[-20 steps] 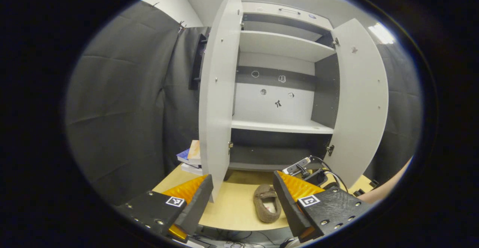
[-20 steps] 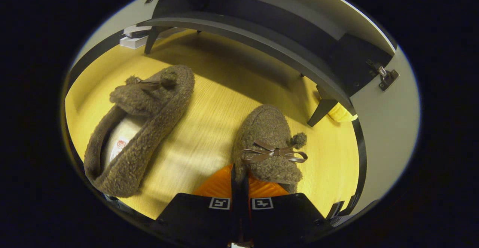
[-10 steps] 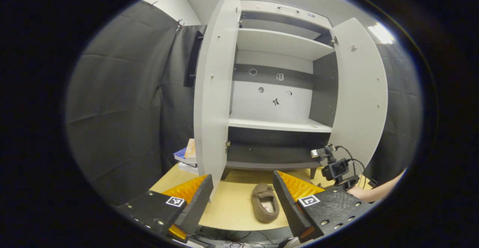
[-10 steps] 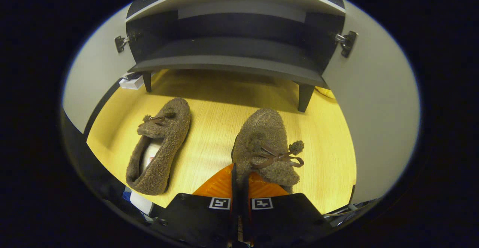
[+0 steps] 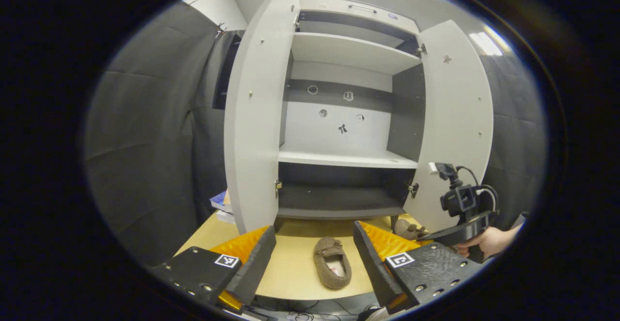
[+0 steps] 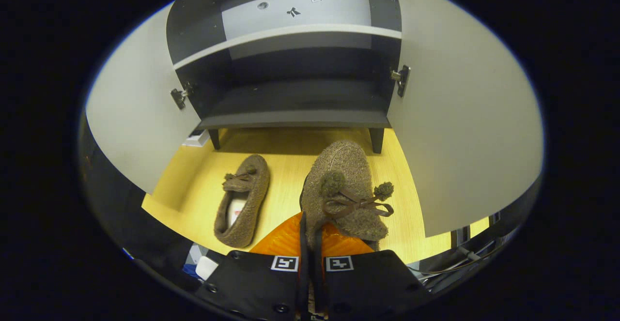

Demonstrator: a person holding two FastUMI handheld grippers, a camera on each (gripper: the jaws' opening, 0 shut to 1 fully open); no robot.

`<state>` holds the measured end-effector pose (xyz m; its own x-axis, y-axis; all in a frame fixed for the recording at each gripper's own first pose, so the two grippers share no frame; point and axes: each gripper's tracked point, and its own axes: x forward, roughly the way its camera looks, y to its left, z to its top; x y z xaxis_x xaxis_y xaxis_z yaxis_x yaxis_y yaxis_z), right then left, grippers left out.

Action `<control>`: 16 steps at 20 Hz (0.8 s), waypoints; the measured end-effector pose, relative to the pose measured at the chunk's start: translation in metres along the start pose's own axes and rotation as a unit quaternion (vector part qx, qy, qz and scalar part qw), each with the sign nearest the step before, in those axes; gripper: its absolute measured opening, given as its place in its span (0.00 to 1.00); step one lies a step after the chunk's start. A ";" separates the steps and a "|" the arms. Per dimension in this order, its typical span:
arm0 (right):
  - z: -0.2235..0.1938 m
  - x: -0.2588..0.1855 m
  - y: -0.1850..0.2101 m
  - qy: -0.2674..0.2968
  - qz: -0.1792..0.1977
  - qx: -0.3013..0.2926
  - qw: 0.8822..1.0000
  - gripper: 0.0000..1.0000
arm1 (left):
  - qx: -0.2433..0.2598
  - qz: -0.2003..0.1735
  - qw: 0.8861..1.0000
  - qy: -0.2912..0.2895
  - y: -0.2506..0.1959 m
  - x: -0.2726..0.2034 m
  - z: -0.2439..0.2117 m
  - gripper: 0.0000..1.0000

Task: Grab one shoe with the right hand and put it into the shoe cabinet, grab the other shoe with the left hand and put it into the shoe cabinet; then close the right door with the right hand and the left door with the left hand.

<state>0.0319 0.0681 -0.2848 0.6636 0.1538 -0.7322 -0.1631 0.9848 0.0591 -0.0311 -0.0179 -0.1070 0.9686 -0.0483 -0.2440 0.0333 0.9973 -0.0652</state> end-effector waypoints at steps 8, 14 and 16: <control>0.061 -0.072 0.027 -0.059 0.035 -0.001 0.998 0.07 | 0.007 -0.029 1.000 0.008 -0.012 0.011 -0.002 0.93; 0.158 -0.089 0.047 -0.113 0.075 -0.021 0.991 0.06 | 0.005 -0.038 0.999 0.003 -0.020 0.017 0.008 0.91; 0.199 -0.092 0.050 -0.138 0.079 -0.028 0.987 0.06 | 0.001 -0.035 0.999 -0.004 -0.023 0.022 0.016 0.90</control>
<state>0.1077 0.1196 -0.0795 0.7993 0.3289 -0.5030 -0.3152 0.9420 0.1150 -0.0069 -0.0406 -0.0954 0.9657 -0.1174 -0.2316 0.1016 0.9917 -0.0791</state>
